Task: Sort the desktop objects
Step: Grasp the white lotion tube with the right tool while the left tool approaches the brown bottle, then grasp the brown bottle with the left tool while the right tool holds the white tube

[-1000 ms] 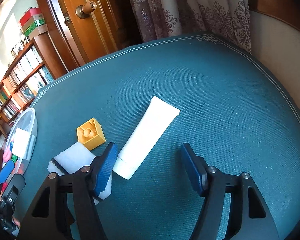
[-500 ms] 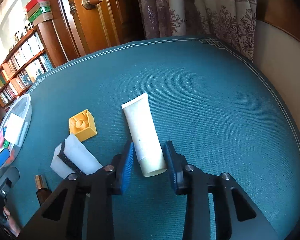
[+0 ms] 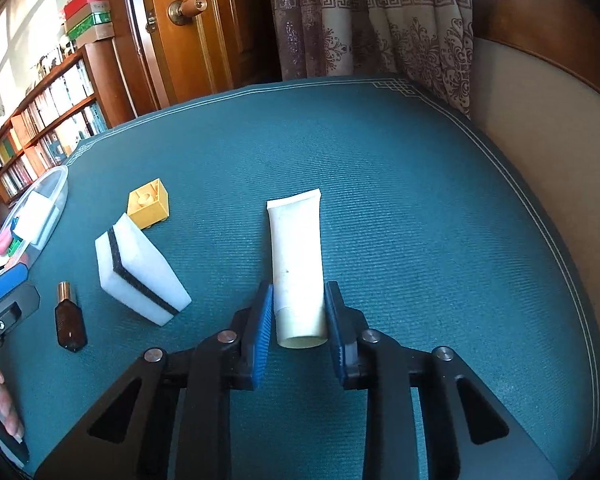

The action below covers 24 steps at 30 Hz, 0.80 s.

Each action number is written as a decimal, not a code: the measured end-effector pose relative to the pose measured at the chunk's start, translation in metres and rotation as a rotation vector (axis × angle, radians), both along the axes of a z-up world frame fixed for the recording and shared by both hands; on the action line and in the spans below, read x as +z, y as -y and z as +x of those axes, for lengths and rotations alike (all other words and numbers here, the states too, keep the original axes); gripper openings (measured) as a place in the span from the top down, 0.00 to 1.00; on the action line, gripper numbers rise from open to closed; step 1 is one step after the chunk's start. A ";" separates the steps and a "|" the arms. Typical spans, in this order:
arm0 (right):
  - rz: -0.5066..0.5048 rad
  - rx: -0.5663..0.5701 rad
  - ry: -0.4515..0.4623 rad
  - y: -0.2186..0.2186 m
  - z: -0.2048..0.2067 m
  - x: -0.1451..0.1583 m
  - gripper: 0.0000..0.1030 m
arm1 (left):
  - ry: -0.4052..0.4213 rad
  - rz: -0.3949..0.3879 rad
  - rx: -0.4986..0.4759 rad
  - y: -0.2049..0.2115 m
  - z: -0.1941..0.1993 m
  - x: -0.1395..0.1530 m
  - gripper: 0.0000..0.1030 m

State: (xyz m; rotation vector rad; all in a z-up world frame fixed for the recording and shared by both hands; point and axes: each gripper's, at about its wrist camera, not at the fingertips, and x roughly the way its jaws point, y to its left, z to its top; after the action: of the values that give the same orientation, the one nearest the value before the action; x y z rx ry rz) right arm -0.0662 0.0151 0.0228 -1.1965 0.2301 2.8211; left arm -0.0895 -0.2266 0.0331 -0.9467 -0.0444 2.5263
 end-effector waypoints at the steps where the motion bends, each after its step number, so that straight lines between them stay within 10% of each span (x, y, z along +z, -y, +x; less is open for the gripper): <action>1: -0.005 0.002 -0.001 -0.001 0.001 0.000 0.73 | 0.006 -0.004 -0.009 -0.005 0.004 -0.001 0.04; 14: -0.047 0.023 -0.004 -0.001 0.007 0.000 0.73 | 0.073 -0.125 -0.004 -0.033 0.001 -0.016 0.04; 24: -0.074 0.041 0.000 -0.003 0.010 -0.001 0.73 | 0.079 -0.285 -0.191 -0.051 -0.010 -0.023 0.05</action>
State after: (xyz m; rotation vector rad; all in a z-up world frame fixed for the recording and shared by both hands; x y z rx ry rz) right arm -0.0562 0.0180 0.0214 -1.2290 0.3158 2.8714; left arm -0.0995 -0.1760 0.0099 -1.1017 0.3732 2.3563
